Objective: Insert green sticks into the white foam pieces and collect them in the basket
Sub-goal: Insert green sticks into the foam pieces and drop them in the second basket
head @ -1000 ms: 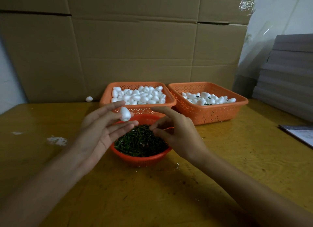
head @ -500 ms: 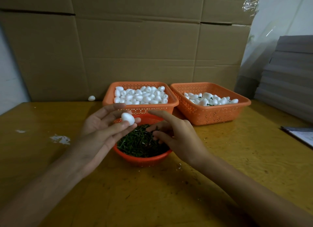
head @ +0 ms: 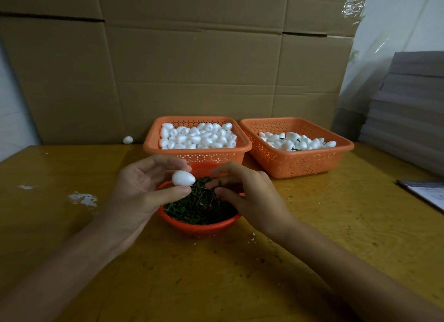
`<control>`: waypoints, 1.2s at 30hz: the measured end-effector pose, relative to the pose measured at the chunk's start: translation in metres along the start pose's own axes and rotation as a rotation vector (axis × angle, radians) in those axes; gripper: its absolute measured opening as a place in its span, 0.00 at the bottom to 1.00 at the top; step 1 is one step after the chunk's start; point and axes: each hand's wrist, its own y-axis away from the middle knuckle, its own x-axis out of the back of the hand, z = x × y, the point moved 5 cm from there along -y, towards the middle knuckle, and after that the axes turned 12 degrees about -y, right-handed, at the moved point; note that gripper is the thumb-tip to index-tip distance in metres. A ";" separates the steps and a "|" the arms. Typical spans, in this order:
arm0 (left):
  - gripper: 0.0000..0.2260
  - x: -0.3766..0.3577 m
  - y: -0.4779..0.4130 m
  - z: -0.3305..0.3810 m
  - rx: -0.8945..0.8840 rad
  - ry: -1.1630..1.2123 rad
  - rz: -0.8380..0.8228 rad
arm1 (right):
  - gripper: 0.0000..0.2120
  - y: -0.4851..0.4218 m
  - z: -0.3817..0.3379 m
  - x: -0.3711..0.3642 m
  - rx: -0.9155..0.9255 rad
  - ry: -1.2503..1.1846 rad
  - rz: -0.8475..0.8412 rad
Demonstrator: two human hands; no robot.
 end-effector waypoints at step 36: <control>0.10 -0.004 0.003 -0.001 0.035 0.166 0.144 | 0.05 0.003 -0.026 0.008 0.142 -0.221 0.082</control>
